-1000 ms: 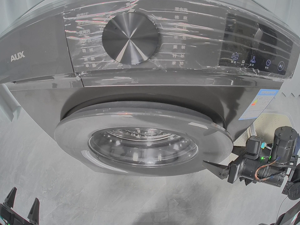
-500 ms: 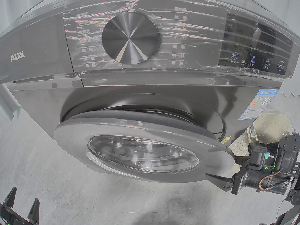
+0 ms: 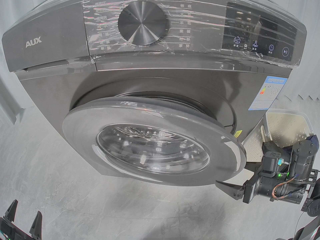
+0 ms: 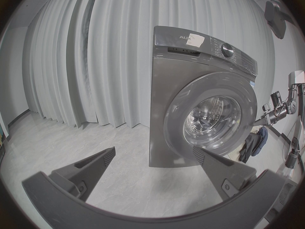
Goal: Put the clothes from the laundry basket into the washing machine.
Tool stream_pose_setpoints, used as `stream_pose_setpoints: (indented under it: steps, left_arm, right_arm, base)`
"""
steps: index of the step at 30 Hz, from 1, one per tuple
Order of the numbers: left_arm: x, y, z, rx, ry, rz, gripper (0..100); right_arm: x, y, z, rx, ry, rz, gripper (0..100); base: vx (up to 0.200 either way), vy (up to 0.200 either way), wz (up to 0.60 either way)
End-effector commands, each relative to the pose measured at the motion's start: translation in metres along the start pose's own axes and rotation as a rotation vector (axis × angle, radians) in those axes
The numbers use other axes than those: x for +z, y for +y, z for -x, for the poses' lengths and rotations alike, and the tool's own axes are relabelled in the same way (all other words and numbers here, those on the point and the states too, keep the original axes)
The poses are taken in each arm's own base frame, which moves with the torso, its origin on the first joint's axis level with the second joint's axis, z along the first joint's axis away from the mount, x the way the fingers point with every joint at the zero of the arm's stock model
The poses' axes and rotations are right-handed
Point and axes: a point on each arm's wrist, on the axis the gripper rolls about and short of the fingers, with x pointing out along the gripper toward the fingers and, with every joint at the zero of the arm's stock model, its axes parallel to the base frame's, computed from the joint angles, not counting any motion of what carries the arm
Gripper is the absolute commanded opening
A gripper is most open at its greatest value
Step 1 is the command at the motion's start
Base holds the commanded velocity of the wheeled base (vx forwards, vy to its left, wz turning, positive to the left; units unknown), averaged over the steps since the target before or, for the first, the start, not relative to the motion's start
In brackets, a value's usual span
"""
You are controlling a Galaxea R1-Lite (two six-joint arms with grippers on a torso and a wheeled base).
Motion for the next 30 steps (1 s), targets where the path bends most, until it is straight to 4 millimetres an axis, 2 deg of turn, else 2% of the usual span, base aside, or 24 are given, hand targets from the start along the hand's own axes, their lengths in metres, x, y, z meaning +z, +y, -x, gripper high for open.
stream_pose_setpoints:
  steps: [1,6,13,22,27,30]
  left_arm:
    - [-0.005,0.000,0.000,0.001,0.004,0.001,100]
    - [-0.005,0.000,0.000,0.001,0.005,0.001,100]
    - [-0.005,0.000,0.000,0.001,0.005,0.001,100]
    - [-0.005,0.000,0.000,0.001,0.005,0.001,100]
    - [-0.005,0.000,0.000,0.001,0.005,0.001,100]
    - [-0.005,0.000,0.000,0.001,0.005,0.001,100]
  right_arm:
    - [-0.006,0.006,0.012,0.036,0.003,0.010,100]
    - [-0.003,0.003,0.010,0.023,-0.008,0.009,100]
    - [-0.001,0.002,-0.005,0.019,0.014,0.007,100]
    - [-0.013,0.010,0.009,0.057,0.042,0.020,100]
    - [-0.005,0.007,0.004,0.038,0.014,0.014,100]
    - [-0.002,0.006,-0.006,0.033,0.018,0.012,100]
  base:
    - [0.000,0.000,0.00]
    - [0.000,0.000,0.00]
    - [-0.171,0.000,0.00]
    - [0.000,0.000,0.00]
    - [0.000,0.000,0.00]
    - [-0.200,0.000,0.00]
